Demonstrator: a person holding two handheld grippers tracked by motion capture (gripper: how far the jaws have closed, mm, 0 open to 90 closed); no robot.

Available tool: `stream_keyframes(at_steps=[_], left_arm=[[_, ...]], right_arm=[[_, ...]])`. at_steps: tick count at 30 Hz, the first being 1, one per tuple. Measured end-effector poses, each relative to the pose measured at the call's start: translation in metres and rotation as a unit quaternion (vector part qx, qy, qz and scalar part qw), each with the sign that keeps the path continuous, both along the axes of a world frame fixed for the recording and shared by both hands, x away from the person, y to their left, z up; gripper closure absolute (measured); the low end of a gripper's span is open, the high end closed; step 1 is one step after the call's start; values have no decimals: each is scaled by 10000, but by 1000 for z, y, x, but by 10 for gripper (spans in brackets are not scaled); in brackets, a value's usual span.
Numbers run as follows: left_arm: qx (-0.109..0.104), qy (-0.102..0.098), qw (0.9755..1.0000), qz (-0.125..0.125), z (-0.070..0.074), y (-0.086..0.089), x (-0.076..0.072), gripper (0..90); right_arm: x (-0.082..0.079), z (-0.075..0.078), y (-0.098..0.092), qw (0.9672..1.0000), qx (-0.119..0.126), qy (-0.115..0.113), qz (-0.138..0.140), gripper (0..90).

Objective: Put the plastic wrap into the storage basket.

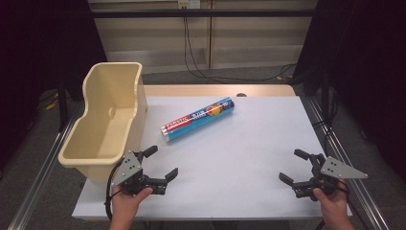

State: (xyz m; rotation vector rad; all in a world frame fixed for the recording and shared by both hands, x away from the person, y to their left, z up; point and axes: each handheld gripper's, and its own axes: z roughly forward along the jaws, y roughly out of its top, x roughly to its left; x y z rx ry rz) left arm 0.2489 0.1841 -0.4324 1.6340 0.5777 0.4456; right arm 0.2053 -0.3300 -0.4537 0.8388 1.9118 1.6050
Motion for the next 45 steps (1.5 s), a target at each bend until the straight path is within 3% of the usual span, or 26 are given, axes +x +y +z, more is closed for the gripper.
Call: stream_keyframes(at_steps=[9,24,35,45], left_arm=[[1,-1,10000,-1,-1,-6,5,1],[113,-19,9999,46,-2,-24,27,0],[107,84,9999,17,0,-39,41,0],[222,311,9992,66,2,-52,66,0]], right_arm=[[0,0,1,10000,-34,14,27,2],[-2,-1,-1,10000,-52,34,10,3],[-1,-1,0,10000,-57,30,26,3],[-1,-1,0,10000,-57,45,30,3]])
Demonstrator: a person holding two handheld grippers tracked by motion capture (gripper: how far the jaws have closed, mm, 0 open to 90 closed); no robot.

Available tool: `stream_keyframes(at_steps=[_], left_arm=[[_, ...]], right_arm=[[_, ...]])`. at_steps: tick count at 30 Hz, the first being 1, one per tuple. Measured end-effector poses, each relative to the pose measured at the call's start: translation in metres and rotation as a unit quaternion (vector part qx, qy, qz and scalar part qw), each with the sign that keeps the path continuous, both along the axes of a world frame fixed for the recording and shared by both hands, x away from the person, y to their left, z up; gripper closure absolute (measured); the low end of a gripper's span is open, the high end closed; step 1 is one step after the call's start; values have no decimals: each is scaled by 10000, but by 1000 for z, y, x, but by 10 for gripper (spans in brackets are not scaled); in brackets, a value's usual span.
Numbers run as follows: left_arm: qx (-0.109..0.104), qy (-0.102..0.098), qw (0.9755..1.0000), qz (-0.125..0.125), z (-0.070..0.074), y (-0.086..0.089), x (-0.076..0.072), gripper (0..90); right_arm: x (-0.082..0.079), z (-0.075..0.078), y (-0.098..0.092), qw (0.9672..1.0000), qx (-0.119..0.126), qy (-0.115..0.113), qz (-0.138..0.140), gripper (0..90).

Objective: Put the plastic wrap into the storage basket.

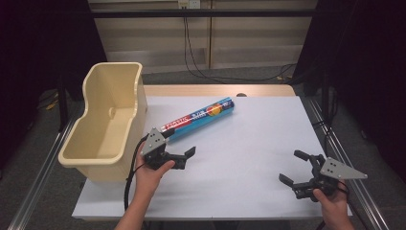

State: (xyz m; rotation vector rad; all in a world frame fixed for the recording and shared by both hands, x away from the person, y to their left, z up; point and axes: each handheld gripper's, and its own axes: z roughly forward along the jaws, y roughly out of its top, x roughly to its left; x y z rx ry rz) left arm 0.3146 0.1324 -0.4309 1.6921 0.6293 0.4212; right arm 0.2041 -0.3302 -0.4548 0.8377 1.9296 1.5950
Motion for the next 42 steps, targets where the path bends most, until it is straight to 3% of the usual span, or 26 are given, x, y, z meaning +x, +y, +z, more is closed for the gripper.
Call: stream_keyframes(at_steps=[9,12,28,30,32,38,42], left_arm=[[84,38,9999,64,1,-13,22,11],[226,70,9997,75,2,-18,30,11],[494,434,9978,102,17,-40,76,0],[606,427,9971,188,19,-42,81,0],[574,554,9966,187,19,-44,88,0],[789,826,9929,324,21,-48,107,0],[981,1059,9886,433,17,-49,121,0]], right_arm=[[0,0,0,10000,-4,5,14,3],[0,0,0,10000,-3,11,23,3],[0,0,0,10000,6,5,53,4],[0,0,0,10000,7,-1,56,4],[0,0,0,10000,5,10,53,5],[0,0,-1,10000,7,9,59,5],[0,0,-1,10000,8,16,66,5]])
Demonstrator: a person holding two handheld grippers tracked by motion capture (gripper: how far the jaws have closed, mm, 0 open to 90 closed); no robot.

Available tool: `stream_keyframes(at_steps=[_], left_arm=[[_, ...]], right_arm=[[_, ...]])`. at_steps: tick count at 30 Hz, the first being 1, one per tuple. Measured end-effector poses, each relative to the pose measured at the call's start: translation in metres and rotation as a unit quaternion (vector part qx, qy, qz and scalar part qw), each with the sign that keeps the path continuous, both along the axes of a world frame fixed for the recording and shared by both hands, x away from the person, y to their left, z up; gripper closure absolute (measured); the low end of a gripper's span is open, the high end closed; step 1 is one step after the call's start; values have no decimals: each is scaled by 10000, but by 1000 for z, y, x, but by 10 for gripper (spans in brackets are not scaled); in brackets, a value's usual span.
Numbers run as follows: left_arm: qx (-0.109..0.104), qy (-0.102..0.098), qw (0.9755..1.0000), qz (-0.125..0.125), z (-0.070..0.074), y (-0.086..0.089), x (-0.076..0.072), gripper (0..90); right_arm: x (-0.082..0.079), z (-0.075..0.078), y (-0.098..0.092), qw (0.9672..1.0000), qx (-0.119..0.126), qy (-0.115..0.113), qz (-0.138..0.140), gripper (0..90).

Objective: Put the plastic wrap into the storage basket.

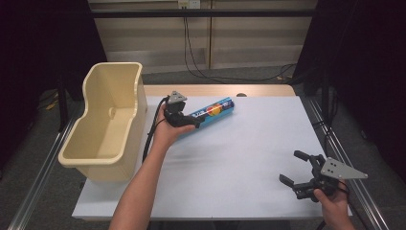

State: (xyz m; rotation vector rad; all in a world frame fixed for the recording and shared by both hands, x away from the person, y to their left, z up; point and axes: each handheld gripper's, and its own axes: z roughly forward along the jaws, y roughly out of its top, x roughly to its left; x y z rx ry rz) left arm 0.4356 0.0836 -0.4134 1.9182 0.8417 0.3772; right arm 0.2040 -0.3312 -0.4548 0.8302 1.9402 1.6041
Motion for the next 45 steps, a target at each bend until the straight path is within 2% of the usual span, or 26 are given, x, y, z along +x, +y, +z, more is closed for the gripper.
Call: stream_keyframes(at_steps=[1,2,3,4,7,9,10,12,15,19,20,21,22,25,28,31,33,34,35,38,39,40,41,42,44,45], left_arm=[[224,47,9997,44,-3,-2,6,0],[224,47,9997,44,-3,-2,6,0],[335,198,9992,47,-6,-4,12,0],[335,198,9992,47,-6,-4,12,0],[543,187,9983,-66,-9,-11,20,2],[743,253,9969,-90,-10,-16,25,8],[754,285,9967,-100,-12,-19,27,15],[980,338,9945,-144,-14,-22,33,26],[1161,429,9921,-186,-19,-27,39,38],[1581,455,9862,-199,-27,-32,45,65],[1606,500,9855,-201,-29,-33,47,69],[1703,519,9837,-232,-32,-35,49,75],[1703,519,9837,-232,-32,-35,49,86],[1828,634,9807,-271,-36,-38,52,95],[2115,775,9734,-411,-41,-40,55,124],[2225,948,9689,-516,-45,-42,57,149],[2362,990,9650,-560,-46,-45,58,164],[2364,991,9650,-557,-47,-47,58,171],[2436,990,9631,-573,-46,-48,59,182],[2530,1047,9601,-571,-46,-50,61,213],[2592,1055,9584,-571,-46,-50,62,224],[2698,1062,9551,-606,-47,-51,63,227],[2939,1033,9480,-657,-48,-54,63,242],[2939,1033,9480,-657,-48,-54,63,254],[3021,1052,9452,-657,-49,-56,64,256],[3020,1061,9451,-663,-49,-57,64,272]], right_arm=[[0,0,0,10000,9,6,-5,5],[0,0,0,10000,9,6,-5,5],[0,0,0,10000,13,13,6,5],[0,0,0,10000,11,14,6,5],[0,0,0,10000,17,27,5,5],[1,0,0,10000,16,31,9,5],[1,0,0,10000,20,32,10,5],[1,0,-1,10000,26,41,18,5],[1,-1,-1,10000,30,26,23,5],[1,-1,-2,10000,33,57,40,5],[1,-1,-2,10000,35,60,46,6],[1,-1,-2,10000,45,46,43,6],[1,-1,-2,10000,45,46,43,6],[1,0,-3,10000,58,50,42,6],[1,0,-3,10000,61,56,46,6],[1,0,-3,10000,57,60,48,6],[1,0,-3,10000,55,59,47,6],[1,0,-3,10000,54,61,51,6],[1,0,-3,10000,46,65,53,6],[1,-1,-3,10000,44,66,49,6],[1,-1,-3,10000,43,66,50,6],[1,-1,-3,10000,39,63,52,6],[1,-1,-3,10000,35,65,52,6],[1,-1,-3,10000,36,66,55,6],[1,-1,-3,10000,36,62,55,6],[1,-1,-3,10000,42,69,58,6]])
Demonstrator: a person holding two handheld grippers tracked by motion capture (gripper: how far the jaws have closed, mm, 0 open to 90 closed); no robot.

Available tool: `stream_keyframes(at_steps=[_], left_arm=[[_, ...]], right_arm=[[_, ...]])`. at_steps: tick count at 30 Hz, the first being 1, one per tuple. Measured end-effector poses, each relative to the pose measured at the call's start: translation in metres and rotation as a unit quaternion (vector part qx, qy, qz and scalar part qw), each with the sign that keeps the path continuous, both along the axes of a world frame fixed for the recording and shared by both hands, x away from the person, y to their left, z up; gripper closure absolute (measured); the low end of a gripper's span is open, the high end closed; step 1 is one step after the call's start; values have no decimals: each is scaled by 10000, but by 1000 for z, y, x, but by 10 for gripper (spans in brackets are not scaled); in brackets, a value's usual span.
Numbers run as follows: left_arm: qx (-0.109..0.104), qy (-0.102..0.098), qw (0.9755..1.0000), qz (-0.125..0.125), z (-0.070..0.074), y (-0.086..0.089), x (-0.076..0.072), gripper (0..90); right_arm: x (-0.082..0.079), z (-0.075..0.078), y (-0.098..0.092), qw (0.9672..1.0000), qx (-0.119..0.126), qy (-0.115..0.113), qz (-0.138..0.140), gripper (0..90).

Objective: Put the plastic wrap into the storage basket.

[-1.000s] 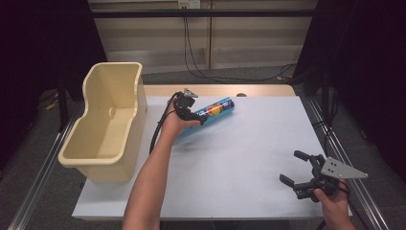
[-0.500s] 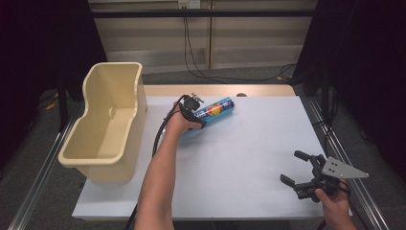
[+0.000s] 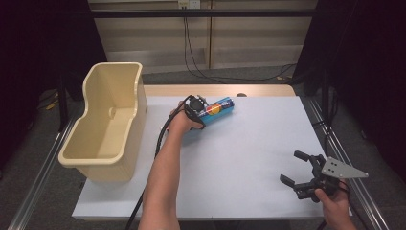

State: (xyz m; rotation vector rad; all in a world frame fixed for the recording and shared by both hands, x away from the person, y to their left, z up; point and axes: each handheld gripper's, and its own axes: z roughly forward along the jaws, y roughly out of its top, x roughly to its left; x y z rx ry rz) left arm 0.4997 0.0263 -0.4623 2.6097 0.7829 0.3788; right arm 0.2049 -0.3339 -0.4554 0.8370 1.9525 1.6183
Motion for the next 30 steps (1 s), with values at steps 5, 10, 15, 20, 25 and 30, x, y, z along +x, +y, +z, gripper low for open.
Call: stream_keyframes(at_steps=[5,10,15,20,25,30], left_arm=[[252,58,9996,-70,3,-5,-2,286],[164,851,9956,353,10,-12,-7,304],[120,1091,9928,486,18,-11,-11,315],[-53,1232,9900,686,37,-5,-17,317],[-200,1266,9882,833,57,5,-22,318],[-227,1283,9854,1096,82,20,-28,318]], right_arm=[[0,0,0,10000,10,-2,12,6],[1,0,-1,10000,-1,14,7,6],[1,0,-1,10000,0,11,2,6],[0,0,0,10000,0,17,-2,6],[0,0,0,10000,7,24,-12,6],[1,0,1,10000,-12,19,-12,6]])
